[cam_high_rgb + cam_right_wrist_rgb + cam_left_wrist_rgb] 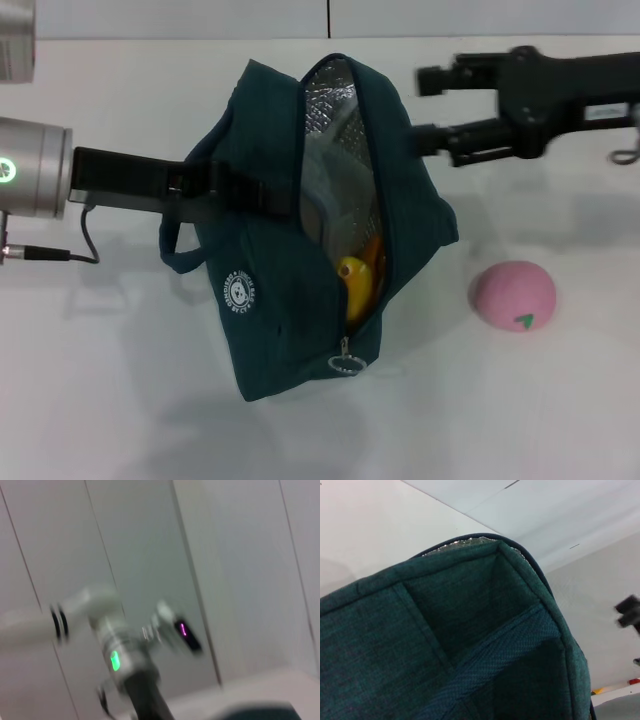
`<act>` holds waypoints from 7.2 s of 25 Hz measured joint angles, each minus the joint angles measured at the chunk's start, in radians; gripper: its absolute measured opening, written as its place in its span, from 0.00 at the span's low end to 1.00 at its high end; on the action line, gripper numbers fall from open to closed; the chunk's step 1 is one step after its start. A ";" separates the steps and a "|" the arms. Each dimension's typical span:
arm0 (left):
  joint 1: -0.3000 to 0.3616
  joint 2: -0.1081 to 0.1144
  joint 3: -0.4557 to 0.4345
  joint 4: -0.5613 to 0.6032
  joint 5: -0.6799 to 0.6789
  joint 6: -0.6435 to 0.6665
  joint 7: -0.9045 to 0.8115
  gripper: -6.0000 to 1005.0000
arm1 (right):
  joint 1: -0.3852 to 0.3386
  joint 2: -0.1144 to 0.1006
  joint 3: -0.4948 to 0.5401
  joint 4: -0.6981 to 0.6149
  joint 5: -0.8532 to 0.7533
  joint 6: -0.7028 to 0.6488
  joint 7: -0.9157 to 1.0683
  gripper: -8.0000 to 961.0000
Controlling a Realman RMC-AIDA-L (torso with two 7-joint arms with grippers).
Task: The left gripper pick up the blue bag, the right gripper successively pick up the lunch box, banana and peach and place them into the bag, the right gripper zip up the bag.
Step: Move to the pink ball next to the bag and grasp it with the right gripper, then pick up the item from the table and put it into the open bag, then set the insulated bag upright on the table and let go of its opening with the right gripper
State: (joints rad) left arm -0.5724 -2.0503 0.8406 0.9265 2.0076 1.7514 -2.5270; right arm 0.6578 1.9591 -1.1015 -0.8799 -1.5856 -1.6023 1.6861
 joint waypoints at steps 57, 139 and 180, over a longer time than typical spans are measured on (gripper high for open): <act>0.001 -0.008 0.003 -0.002 -0.001 0.000 0.014 0.05 | 0.198 0.064 -0.167 -0.133 -0.962 -0.076 0.459 0.31; 0.036 -0.005 -0.023 -0.057 -0.078 0.013 0.089 0.05 | 0.010 0.053 -0.013 -0.366 -0.373 0.164 0.318 0.90; 0.044 -0.008 -0.025 -0.064 -0.080 0.006 0.108 0.05 | 0.022 0.062 -0.218 -0.281 -0.506 0.286 0.496 0.65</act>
State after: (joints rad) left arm -0.5279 -2.0585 0.8160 0.8621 1.9279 1.7578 -2.4186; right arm 0.6801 2.0216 -1.3197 -1.1609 -2.0912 -1.3161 2.1818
